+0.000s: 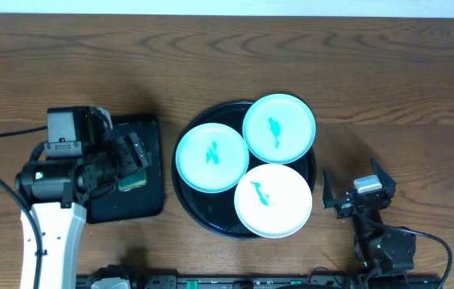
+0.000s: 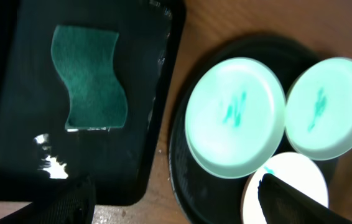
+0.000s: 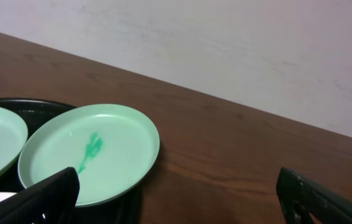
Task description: Clean dirty plates on tray and stack at the side
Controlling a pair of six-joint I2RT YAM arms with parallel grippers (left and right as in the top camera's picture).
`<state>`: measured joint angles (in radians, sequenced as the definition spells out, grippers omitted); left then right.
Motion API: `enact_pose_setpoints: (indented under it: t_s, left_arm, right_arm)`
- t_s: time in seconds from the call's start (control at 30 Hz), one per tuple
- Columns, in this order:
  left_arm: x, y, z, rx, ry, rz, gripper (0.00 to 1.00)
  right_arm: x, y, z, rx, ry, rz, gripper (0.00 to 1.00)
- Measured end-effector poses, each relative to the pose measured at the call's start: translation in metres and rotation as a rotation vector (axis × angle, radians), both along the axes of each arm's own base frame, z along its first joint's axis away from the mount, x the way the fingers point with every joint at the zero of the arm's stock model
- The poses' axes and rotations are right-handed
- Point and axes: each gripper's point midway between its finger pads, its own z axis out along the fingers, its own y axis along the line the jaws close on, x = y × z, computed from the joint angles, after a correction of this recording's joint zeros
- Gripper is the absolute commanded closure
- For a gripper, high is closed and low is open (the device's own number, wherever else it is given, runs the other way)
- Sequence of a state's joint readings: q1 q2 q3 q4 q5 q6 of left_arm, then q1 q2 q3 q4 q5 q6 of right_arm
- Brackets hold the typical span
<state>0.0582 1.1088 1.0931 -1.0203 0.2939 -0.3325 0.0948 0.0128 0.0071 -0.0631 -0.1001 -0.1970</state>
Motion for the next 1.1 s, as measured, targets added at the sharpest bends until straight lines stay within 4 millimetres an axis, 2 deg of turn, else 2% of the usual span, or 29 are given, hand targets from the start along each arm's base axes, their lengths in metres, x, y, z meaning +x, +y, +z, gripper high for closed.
enact_pose_setpoints:
  t_s: [0.77,1.0,1.1]
  left_arm:
    - [0.001,0.000,0.000,0.000,0.000,-0.001,0.16]
    - [0.001,0.000,0.000,0.000,-0.001,-0.001,0.16]
    - [0.002,0.000,0.000,0.000,-0.002,-0.001,0.16]
  right_arm:
    - [0.001,-0.004,0.000,-0.016,-0.002,-0.020,0.01]
    - [0.001,-0.005,0.017,-0.051,-0.080,-0.027,0.01]
    - [0.000,0.003,0.021,-0.041,-0.093,0.018,0.01]
